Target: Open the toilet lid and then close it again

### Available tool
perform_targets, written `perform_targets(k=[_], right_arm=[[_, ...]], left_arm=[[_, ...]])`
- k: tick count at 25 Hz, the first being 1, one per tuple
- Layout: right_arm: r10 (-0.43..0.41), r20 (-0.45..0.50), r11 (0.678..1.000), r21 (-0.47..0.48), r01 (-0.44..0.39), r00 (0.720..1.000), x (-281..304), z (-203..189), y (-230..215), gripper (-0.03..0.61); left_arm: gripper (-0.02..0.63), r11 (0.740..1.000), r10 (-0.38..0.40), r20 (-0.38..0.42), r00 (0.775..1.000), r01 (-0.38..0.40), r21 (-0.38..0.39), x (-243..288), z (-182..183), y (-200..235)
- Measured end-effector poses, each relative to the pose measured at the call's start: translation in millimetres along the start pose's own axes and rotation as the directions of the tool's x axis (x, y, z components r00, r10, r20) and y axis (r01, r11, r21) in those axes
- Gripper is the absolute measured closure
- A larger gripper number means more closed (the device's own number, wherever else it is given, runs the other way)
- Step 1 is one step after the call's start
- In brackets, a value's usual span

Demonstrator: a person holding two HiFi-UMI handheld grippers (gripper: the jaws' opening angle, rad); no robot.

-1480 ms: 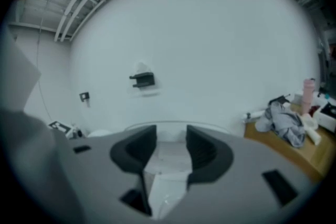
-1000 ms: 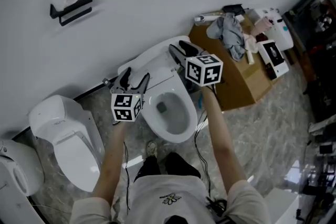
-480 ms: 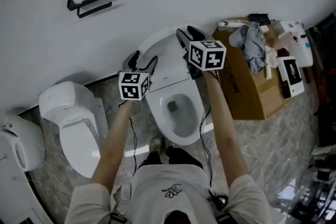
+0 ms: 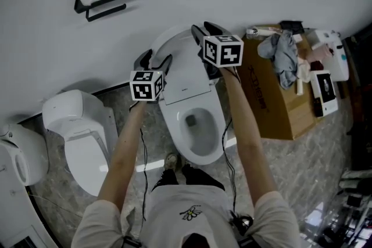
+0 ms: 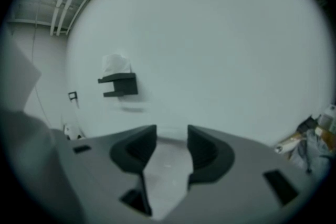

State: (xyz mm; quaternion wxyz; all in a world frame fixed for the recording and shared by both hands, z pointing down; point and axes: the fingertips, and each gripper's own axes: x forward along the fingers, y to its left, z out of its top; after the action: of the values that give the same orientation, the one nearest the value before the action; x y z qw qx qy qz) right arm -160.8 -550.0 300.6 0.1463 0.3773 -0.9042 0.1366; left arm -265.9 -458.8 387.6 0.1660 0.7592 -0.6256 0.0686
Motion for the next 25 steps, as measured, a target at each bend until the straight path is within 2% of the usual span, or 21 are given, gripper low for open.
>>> perform_targets(k=[6, 9, 13, 16, 21, 25], right_arm=[[0.007, -0.004, 1.0, -0.004, -0.007, 1.0, 6.5, 1.1, -1.2, 0.391], [-0.015, 0.01, 1.0, -0.012, 0.015, 1.0, 5.2, 2.1, -1.6, 0.39], [-0.035, 0.035, 0.999, -0.014, 0.036, 0.999, 1.8, 2.0, -1.1, 0.386], [-0.063, 0.037, 0.997, -0.052, 0.065, 0.997, -9.0, 6.3, -4.7, 0.38], [-0.078, 0.084, 0.989, -0.123, 0.088, 0.993, -40.3, 21.5, -3.4, 0.382], [-0.102, 0.176, 0.982, -0.139, 0.128, 0.979, -74.6, 45.1, 7.9, 0.388]], left_arm=[[0.291, 1.0, -0.001, -0.019, 1.0, 0.001, -0.002, 4.5, 0.4, 4.4], [0.291, 1.0, -0.003, -0.022, 1.0, 0.002, -0.027, 4.2, 2.1, 4.5], [0.291, 1.0, 0.009, -0.027, 1.0, -0.009, -0.002, 1.2, 0.9, 1.4], [0.291, 1.0, 0.004, -0.032, 0.999, -0.004, 0.0, -5.3, 1.3, -1.2], [0.291, 0.998, -0.007, -0.004, 1.0, 0.007, 0.064, -25.4, 14.5, -12.6], [0.291, 0.996, -0.016, 0.079, 0.997, 0.009, 0.09, -47.0, 47.5, -25.3]])
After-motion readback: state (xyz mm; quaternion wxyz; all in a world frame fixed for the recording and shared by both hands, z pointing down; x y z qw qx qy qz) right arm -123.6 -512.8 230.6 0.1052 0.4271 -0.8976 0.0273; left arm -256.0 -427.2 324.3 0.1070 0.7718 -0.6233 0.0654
